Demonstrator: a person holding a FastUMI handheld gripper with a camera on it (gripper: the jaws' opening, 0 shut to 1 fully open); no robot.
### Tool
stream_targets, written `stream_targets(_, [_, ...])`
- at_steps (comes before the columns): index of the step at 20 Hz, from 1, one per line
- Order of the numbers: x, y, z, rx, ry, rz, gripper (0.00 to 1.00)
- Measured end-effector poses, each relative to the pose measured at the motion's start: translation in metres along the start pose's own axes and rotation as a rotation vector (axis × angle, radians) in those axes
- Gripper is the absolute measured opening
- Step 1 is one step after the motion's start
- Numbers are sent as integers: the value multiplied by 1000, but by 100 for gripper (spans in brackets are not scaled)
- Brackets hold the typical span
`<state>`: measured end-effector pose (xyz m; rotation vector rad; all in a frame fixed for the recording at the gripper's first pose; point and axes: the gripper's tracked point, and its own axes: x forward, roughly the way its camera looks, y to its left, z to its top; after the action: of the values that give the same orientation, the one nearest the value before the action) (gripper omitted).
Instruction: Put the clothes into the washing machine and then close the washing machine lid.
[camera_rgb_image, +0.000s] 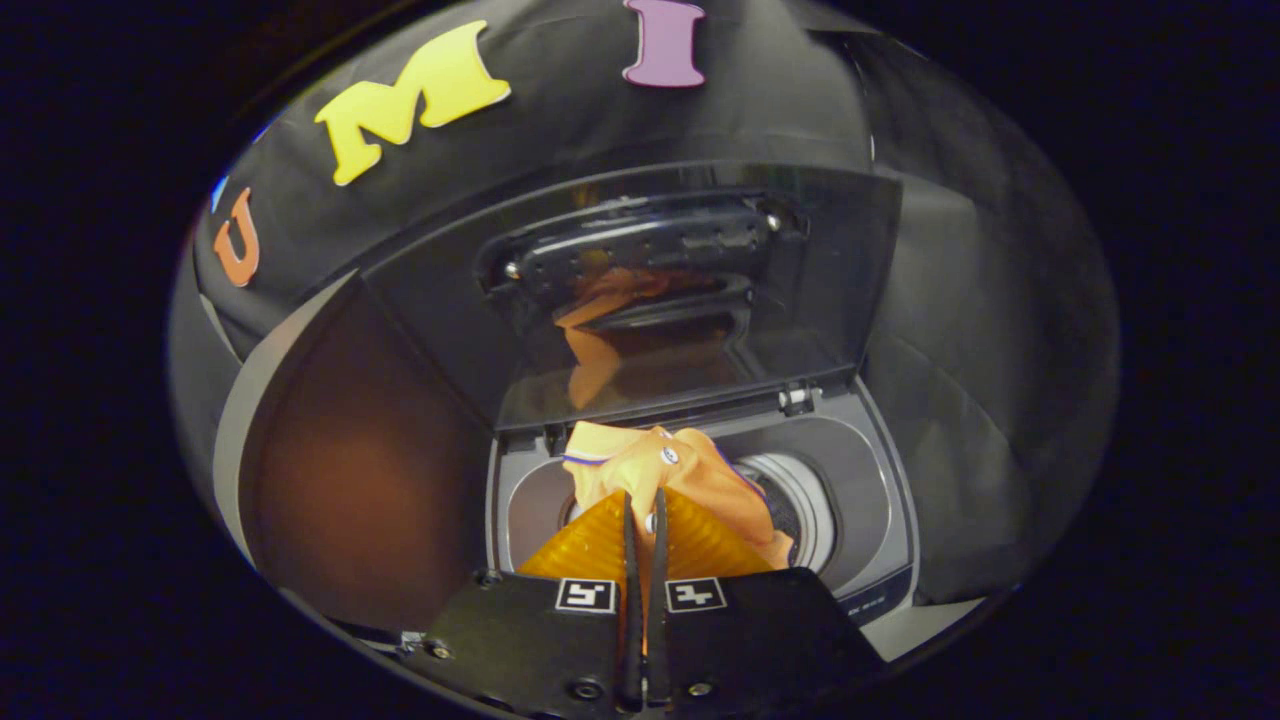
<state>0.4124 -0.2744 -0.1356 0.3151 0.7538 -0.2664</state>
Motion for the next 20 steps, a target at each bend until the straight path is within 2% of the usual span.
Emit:
stream_targets(8, [54,-17,-37,43,108,-58,5])
stream_targets(18, [69,-21,-59,74,192,-66,7])
stream_targets(20, [67,-29,-69,70,234,-91,54])
